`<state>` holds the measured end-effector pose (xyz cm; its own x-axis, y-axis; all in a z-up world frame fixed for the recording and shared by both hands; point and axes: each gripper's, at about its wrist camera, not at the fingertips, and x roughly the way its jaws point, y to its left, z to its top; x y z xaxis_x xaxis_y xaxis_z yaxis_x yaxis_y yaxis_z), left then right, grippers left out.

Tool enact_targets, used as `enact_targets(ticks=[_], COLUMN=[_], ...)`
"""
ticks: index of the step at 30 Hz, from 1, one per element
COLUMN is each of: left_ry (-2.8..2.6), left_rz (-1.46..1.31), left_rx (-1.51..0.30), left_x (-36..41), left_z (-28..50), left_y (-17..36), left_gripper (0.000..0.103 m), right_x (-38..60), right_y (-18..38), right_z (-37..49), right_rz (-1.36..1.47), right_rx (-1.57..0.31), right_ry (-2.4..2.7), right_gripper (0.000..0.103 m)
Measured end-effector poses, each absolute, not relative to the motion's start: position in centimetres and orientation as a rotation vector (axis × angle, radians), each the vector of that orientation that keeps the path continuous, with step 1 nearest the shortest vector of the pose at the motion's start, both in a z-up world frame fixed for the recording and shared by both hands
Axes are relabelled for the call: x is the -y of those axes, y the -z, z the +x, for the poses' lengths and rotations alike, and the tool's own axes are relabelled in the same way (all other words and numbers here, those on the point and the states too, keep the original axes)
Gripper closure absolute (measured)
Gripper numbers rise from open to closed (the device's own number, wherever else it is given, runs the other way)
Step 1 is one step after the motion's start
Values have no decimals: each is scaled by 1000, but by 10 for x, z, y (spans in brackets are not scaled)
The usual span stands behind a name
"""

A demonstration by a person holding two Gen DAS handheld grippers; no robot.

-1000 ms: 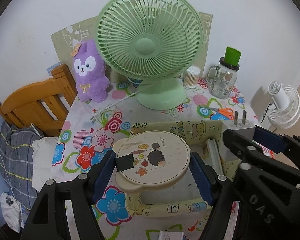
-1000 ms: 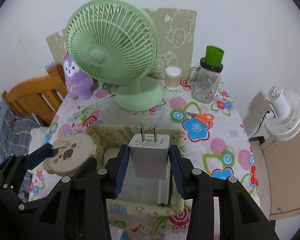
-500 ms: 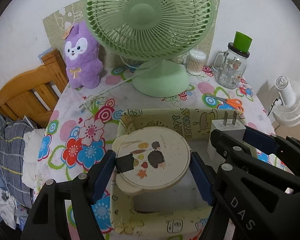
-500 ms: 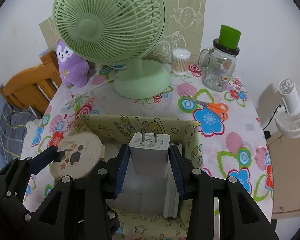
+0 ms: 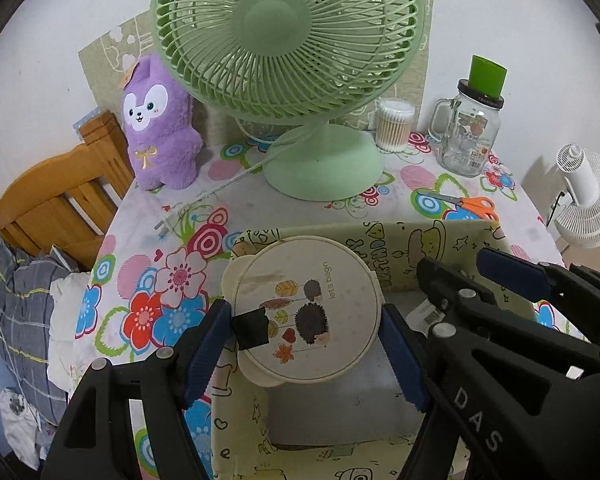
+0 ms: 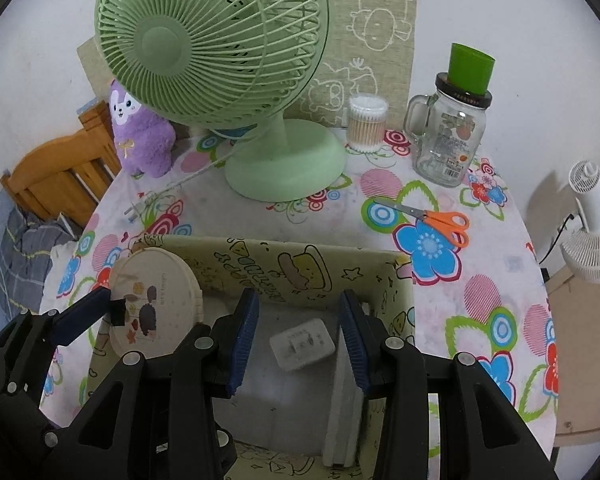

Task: Organize rigid objects
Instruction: 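Open the right tool to drop the plug charger while the left tool releases the coaster into the box, then lift both open tools up out of the fabric box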

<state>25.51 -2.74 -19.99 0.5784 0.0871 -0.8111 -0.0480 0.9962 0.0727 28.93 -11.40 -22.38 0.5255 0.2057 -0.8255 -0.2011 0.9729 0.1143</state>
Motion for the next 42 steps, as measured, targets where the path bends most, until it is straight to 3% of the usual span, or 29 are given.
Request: enact_targets(ticks=[1, 10, 21, 42], left_ry=[-80, -85, -47, -53], left_rz=[50, 12, 14, 39], left_rx=[-949, -950, -975, -936], left_x=[28, 33, 37, 35], left_z=[255, 261, 256, 202], left_y=[200, 208, 208, 167], left_gripper=[26, 26, 7, 6], right_x=[115, 129, 137, 142], right_y=[224, 218, 219, 181], right_z=[289, 282, 275, 221], right_rz=[4, -24, -6, 26], right_rx=[-988, -959, -986, -930], right_ry=[-232, -180, -156, -155], right_gripper=[36, 20, 18, 7])
